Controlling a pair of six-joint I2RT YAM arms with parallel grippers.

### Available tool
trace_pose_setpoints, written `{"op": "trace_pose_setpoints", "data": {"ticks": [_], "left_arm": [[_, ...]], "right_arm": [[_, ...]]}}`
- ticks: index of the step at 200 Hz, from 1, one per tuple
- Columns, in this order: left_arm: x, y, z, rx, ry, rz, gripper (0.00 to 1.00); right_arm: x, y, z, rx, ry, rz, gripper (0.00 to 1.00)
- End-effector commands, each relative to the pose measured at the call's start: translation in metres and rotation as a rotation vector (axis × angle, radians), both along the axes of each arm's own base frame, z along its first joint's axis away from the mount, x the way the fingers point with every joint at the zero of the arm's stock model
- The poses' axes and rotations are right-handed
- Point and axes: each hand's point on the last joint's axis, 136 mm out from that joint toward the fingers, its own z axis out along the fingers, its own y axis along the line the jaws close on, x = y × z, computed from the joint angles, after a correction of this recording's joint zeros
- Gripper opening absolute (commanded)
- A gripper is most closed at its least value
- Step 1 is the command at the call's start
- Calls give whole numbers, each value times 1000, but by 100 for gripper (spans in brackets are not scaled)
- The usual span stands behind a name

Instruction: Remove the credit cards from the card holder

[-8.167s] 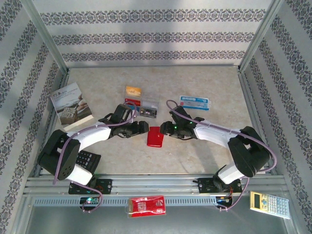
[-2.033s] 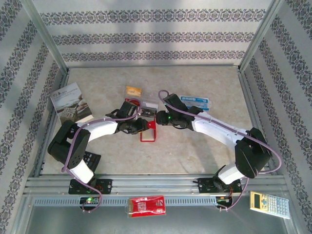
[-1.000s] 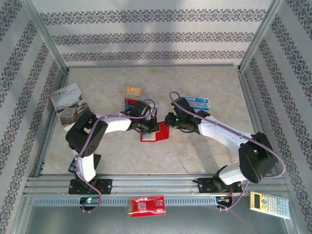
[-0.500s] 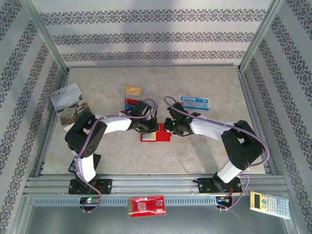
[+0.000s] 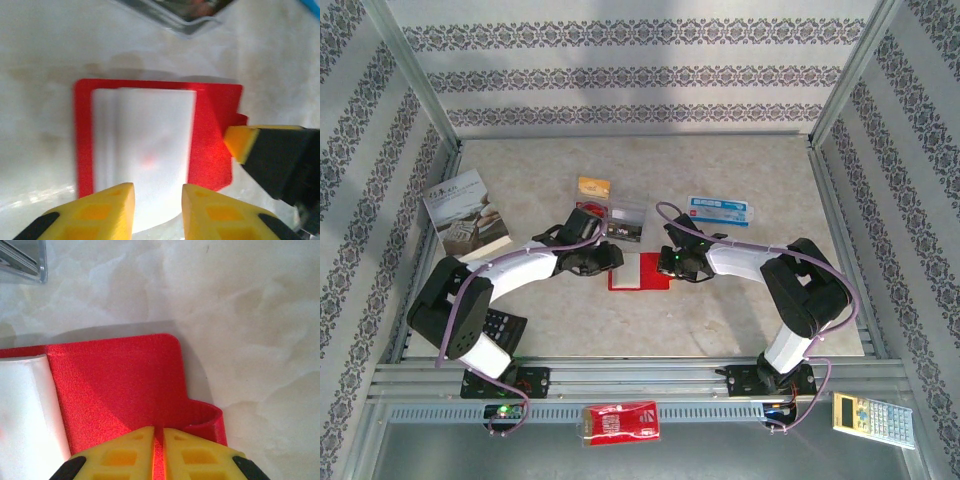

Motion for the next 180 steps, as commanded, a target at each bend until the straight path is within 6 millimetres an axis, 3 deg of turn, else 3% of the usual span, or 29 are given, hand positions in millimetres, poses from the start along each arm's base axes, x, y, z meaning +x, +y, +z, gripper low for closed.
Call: {"op": "trace_pose_setpoints", "data": {"ticks": [1,45,101,129,180], "left_arm": [[-6,14,-8,37,40,34,33],[-5,1,-19,-10,86,9,34],[0,-11,-25,-52,95,-30,23],[2,-18,-24,-83,97,-42,15],[3,-19,-17,-87,78,-59,15]], "right_arm": [[-7,-6,-30,-41,54,-4,15],[-9,-8,-32,-49,60,-2,15],[-10,-9,-34,-51,64,0,15],[-11,-9,-35,-52,66,1,15],[-12,-10,-34,-54,64,0,15]]}}
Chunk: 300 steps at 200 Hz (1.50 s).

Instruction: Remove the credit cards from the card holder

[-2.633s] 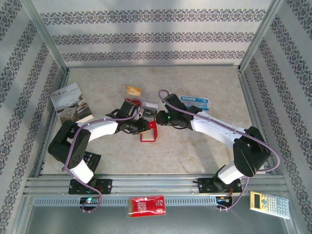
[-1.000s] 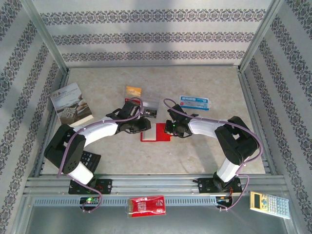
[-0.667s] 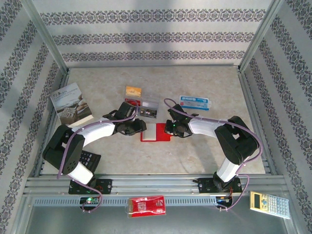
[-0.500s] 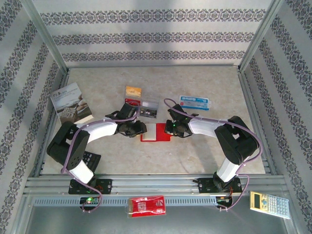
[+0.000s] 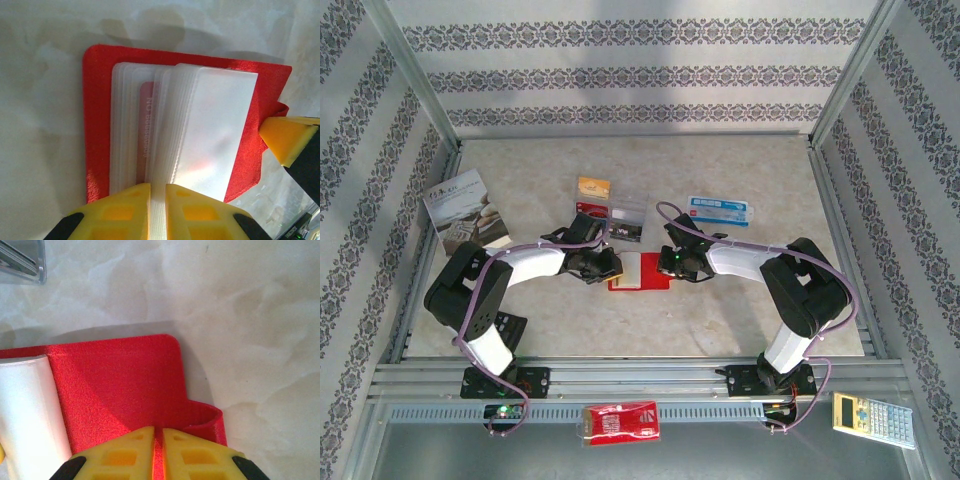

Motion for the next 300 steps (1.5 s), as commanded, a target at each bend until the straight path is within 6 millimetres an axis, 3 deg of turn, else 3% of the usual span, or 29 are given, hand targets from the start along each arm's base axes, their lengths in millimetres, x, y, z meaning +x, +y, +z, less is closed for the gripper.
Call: {"op": "trace_pose_setpoints", "data": {"ticks": [1,45,119,170,232,300], "left_arm": [[12,-9,17,-50,-51,-15,15],[13,-34,40,-227,-82,-69,14],[14,-40,32,-244,-54,-80,13],[17,-57,32,-273,-44,-112,14],[21,-74,37,-304,-58,-133,24],[18,-75,19,-276,-25,-134,29]], "right_arm": [[-11,-10,-34,-55,62,-1,15],[-11,-10,-33,-54,59,-2,15],[-8,-9,-25,-38,34,-4,15],[4,-13,12,3,-74,-29,15],[11,-44,44,-19,-181,-130,18],[19,-4,66,165,-193,-48,18]]}}
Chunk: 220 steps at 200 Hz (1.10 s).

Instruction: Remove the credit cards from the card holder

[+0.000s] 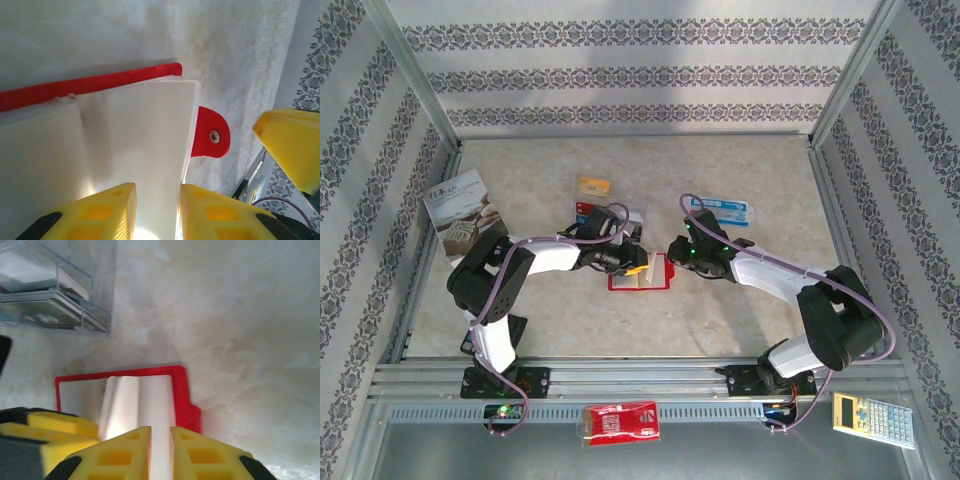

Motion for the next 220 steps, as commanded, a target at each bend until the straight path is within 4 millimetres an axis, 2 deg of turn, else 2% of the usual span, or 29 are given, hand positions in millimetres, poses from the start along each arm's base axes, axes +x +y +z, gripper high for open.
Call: {"op": "trace_pose_setpoints", "data": {"ticks": [1,65,149,175,197,220], "left_arm": [[2,-8,3,-16,-17,-10,29],[2,-13,3,-39,-14,-19,40],[-1,-12,2,-53,-20,-26,50],[-2,-11,2,-50,-20,-23,48],[-2,-9,2,-41,-24,-19,40],[-4,-8,4,-41,-27,-17,36]], "right_arm": [[5,18,8,71,-8,33,18],[12,35,13,119,-5,64,21],[22,41,6,146,24,33,21],[24,44,4,152,36,40,20],[21,47,-5,155,69,45,19],[16,47,-13,150,94,47,17]]}}
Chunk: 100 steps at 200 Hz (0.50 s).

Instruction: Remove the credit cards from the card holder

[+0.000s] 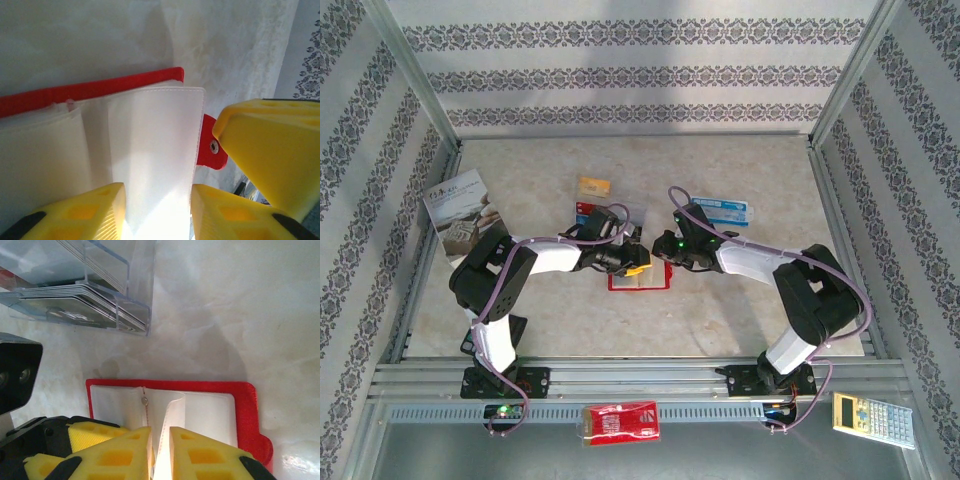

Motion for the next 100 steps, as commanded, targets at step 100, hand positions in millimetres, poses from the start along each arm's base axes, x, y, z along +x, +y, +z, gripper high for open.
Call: {"op": "trace_pose_setpoints", "data": {"ticks": [100], "left_arm": [[-11,57,11,176,-47,93,36]], "right_arm": [[-12,-10,-40,-106,100,9,17]]}}
